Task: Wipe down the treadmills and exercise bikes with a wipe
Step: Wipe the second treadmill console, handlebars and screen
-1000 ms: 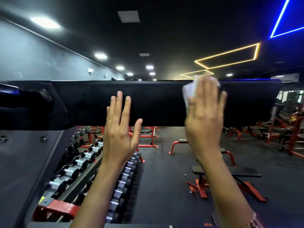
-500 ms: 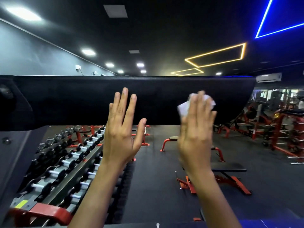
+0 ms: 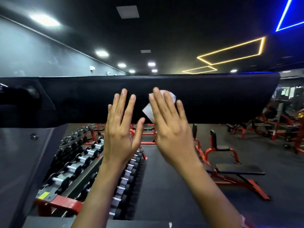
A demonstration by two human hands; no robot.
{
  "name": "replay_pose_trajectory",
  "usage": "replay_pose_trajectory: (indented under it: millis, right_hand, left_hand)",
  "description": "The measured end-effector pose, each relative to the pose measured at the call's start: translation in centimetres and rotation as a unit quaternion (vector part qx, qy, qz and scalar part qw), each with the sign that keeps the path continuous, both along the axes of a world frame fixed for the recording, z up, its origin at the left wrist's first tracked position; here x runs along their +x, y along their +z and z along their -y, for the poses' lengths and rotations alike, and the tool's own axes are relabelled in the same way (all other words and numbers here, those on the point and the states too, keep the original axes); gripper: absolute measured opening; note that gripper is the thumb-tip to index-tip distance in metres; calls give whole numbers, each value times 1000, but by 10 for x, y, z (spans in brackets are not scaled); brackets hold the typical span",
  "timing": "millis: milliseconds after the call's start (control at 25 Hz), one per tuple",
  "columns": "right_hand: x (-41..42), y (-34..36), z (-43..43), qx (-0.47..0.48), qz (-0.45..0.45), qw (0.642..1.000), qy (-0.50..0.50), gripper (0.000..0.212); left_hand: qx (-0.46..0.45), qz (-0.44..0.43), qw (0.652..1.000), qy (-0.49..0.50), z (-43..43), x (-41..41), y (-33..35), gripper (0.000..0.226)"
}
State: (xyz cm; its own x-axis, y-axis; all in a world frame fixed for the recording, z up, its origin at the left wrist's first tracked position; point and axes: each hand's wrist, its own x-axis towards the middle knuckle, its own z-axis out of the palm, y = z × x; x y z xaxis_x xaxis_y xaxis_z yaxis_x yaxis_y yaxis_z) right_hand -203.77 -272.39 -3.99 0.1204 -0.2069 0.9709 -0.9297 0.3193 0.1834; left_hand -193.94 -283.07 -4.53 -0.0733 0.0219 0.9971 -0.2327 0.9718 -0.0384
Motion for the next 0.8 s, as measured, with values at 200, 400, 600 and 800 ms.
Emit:
replay_pose_trajectory:
  millis: [200,400,600,800]
  right_hand:
    - [-8,10,-7,-134,102,985,-39,52]
    - [48,21,52,0,0,1000,20,63]
    - [32,3,39,-20,17,999,-40,70]
    - [88,35,94,-14,13,1000,5,65]
  left_hand:
    - [14,-1,1000,12,21,22,-3,52]
    - [33,-11,999,21,38,39,-4,51]
    - [48,-7,998,37,58,63,-9,52]
    - [82,-31,995,45,81,88,-8,54]
